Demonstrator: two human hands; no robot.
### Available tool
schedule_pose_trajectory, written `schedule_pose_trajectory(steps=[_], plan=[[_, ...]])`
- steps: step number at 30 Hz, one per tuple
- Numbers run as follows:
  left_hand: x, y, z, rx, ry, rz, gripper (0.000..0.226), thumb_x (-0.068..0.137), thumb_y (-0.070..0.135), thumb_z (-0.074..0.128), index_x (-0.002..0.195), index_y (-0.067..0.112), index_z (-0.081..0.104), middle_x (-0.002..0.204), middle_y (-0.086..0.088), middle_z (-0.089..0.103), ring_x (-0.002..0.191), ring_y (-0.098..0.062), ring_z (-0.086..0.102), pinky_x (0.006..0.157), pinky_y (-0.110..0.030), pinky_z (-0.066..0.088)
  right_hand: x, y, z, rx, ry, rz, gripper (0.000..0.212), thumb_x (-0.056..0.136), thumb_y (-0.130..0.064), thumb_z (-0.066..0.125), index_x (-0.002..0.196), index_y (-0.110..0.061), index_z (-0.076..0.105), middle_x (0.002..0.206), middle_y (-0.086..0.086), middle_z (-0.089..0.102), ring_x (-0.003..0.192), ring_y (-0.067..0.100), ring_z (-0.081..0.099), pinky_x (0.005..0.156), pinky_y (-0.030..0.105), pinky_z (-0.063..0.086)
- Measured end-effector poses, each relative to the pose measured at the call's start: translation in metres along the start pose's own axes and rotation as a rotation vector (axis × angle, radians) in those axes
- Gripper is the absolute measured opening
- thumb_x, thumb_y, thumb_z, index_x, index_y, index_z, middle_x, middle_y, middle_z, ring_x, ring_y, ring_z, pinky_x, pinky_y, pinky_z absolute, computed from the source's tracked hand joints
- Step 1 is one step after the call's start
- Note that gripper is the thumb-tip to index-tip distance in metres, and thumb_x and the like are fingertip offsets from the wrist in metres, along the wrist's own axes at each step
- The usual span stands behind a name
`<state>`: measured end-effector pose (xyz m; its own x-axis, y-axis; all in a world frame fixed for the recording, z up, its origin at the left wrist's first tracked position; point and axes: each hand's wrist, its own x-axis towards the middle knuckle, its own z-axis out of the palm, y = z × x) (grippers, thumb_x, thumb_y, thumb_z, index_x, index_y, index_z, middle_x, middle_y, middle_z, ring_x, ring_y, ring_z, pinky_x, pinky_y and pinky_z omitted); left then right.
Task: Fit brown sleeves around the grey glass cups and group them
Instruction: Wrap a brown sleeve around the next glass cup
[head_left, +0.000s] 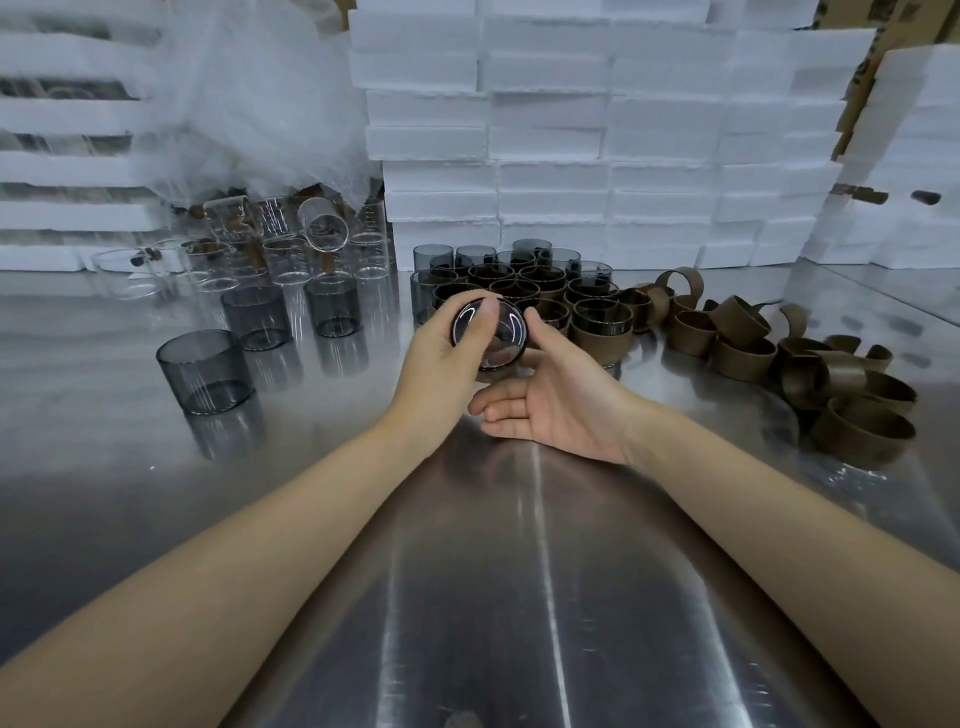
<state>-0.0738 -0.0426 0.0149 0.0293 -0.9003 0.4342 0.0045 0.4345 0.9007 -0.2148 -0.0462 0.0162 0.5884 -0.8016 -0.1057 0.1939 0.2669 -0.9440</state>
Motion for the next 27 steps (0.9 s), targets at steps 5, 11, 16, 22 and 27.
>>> schedule_pose_trajectory(steps=[5,11,16,22,27], plan=[[0.001,-0.001,-0.004,-0.036,0.043,-0.103,0.054,0.104,0.045,0.028,0.113,0.009,0.068,0.107,-0.006,0.073,0.104,-0.018,0.068,0.097,-0.036,0.052,-0.001,0.001,0.001,0.009,-0.044,0.029,0.057,0.097,-0.056,0.031,0.114,-0.007,0.053,0.085,0.022,0.069,0.075,0.023,0.070,0.073,0.034,0.058],[-0.001,0.001,-0.004,0.016,-0.070,-0.095,0.037,0.082,0.031,0.074,0.114,0.015,0.066,0.103,0.002,0.072,0.096,-0.011,0.068,0.075,-0.022,0.052,-0.001,0.000,-0.002,0.024,-0.053,0.052,0.062,0.099,-0.055,0.026,0.128,-0.004,0.046,0.084,0.022,0.070,0.072,0.023,0.070,0.073,0.035,0.058],[0.001,0.002,-0.008,0.026,-0.053,-0.123,0.009,0.082,0.034,0.077,0.088,0.031,0.071,0.090,0.006,0.073,0.092,-0.015,0.069,0.083,-0.035,0.056,0.000,0.001,-0.001,-0.046,-0.047,0.062,0.072,0.097,-0.059,0.022,0.140,-0.003,0.036,0.086,0.024,0.071,0.080,0.026,0.072,0.073,0.033,0.059],[0.005,0.002,-0.006,0.079,0.070,-0.098,0.011,0.095,0.036,0.060,0.088,0.037,0.069,0.084,0.016,0.073,0.084,-0.002,0.067,0.082,-0.029,0.053,-0.001,0.004,0.000,-0.147,-0.051,0.003,0.066,0.087,-0.065,0.033,0.119,-0.012,0.055,0.107,0.026,0.068,0.100,0.029,0.069,0.085,0.034,0.057],[-0.007,0.001,-0.002,0.290,0.023,0.114,0.037,0.106,0.033,0.036,0.105,0.017,0.070,0.074,0.015,0.069,0.075,-0.004,0.065,0.071,-0.023,0.050,-0.002,0.004,0.000,-0.117,-0.052,-0.118,0.044,0.089,-0.041,0.059,0.118,-0.008,0.056,0.116,0.017,0.066,0.107,0.032,0.066,0.087,0.036,0.056]])
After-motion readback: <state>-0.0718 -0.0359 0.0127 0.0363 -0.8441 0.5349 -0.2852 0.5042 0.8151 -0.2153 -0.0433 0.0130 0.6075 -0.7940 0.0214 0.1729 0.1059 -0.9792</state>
